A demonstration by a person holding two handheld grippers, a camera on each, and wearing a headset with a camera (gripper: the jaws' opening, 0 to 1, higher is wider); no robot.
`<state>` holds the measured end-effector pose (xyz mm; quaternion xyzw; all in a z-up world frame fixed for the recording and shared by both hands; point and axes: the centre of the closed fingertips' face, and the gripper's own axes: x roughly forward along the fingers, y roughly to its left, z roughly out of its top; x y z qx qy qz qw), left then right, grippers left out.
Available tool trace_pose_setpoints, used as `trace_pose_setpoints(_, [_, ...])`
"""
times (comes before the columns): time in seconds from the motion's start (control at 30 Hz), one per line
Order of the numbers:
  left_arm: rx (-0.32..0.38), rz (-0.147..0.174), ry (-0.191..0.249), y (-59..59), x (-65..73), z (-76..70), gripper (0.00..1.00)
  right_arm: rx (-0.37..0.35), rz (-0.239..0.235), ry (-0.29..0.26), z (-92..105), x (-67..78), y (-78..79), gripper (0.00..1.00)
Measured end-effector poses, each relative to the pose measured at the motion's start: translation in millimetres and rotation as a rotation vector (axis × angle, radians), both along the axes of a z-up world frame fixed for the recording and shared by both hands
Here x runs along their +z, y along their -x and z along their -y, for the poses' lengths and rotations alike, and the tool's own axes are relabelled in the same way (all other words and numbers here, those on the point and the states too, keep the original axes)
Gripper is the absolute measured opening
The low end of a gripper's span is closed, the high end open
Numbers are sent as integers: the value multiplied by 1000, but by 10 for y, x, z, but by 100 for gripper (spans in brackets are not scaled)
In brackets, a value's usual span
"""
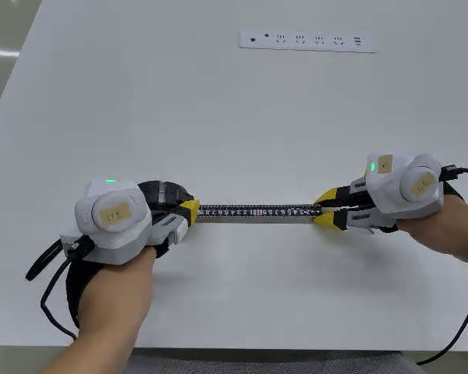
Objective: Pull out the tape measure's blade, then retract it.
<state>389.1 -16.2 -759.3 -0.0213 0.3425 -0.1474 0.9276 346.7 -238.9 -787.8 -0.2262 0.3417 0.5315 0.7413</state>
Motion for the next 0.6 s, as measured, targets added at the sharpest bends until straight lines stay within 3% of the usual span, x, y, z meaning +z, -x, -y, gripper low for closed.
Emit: trace_pose_setpoints(0.6, [-1,-6,3,-4,-6,-3,58,26,-1,-53,-435,0,-82,10])
